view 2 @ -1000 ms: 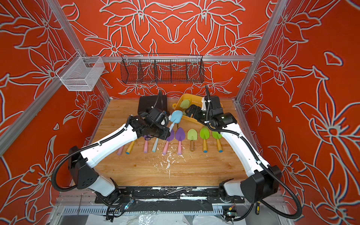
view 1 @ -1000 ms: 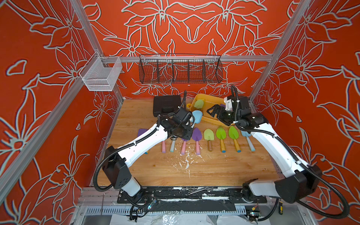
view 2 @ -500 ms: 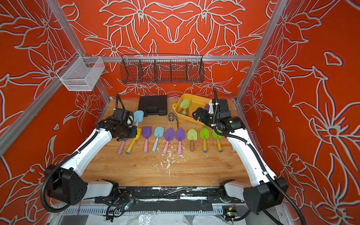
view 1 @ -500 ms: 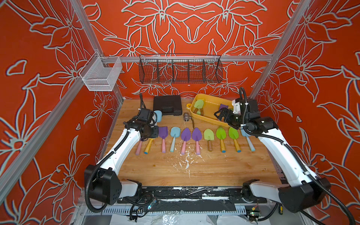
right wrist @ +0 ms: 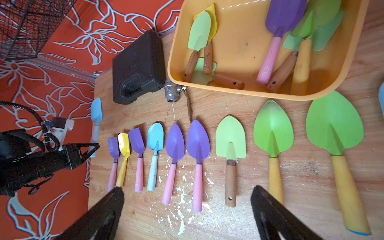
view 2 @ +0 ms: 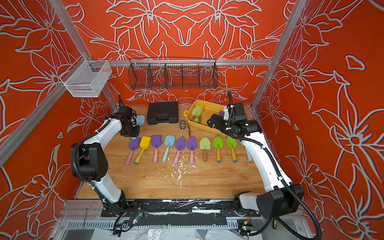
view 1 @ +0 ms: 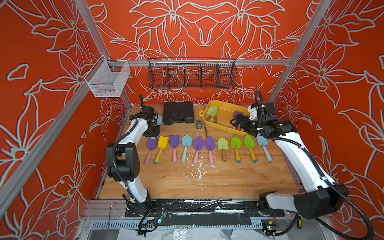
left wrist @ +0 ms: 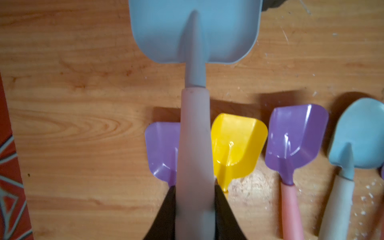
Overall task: Take the shovel out of the storage box
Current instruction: Place the shovel at the center of the board.
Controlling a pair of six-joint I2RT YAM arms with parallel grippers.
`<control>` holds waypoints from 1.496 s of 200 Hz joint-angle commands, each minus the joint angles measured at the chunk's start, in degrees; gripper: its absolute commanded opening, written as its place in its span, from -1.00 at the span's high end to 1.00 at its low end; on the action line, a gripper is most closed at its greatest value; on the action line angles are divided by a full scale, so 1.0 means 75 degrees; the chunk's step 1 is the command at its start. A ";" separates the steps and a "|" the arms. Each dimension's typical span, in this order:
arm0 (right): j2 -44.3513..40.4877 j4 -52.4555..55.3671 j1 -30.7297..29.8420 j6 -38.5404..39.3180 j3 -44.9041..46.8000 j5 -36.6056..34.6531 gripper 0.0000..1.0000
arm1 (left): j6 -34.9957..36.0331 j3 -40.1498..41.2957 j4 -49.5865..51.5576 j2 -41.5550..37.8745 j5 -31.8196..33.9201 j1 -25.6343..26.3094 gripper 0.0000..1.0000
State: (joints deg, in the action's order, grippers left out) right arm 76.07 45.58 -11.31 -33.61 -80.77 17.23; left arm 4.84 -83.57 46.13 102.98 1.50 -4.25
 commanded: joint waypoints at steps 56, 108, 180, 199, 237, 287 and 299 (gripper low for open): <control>0.1263 0.0885 0.0332 0.0267 -0.0814 -0.0605 -0.95 | 0.0370 -0.2032 -0.0060 0.2088 -0.0099 -0.0336 1.00; 0.2665 0.1171 0.0682 0.0364 -0.1347 -0.1403 -0.71 | 0.0269 -0.2833 -0.0210 0.3010 -0.0273 -0.0336 1.00; 0.5785 0.1698 0.0805 0.0392 -0.4126 -0.1939 -0.44 | 0.0351 -0.3399 -0.0140 0.3464 -0.0493 -0.0327 0.96; 0.6557 0.1892 0.0818 0.0273 -0.4857 -0.2000 -0.38 | 0.0307 -0.3353 -0.0206 0.3468 -0.0587 -0.0292 0.80; 0.7645 0.1886 0.0814 -0.0041 -0.5837 -0.2233 -0.31 | 0.0029 -0.3326 -0.0233 0.3433 -0.0549 -0.0260 0.37; 0.8840 0.2433 0.0828 -0.0161 -0.7236 -0.2230 -0.18 | -0.0311 -0.3160 -0.0326 0.3065 -0.0653 -0.0220 0.06; 0.8988 0.2539 0.0839 -0.0177 -0.7397 -0.2303 -0.16 | -0.0475 -0.3116 -0.0319 0.2909 -0.0734 -0.0215 0.00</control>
State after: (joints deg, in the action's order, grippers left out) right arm 141.05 60.27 -5.30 -33.50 -132.99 1.98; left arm 3.44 -107.81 43.83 128.44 -2.37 -6.26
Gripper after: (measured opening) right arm 0.591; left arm 0.478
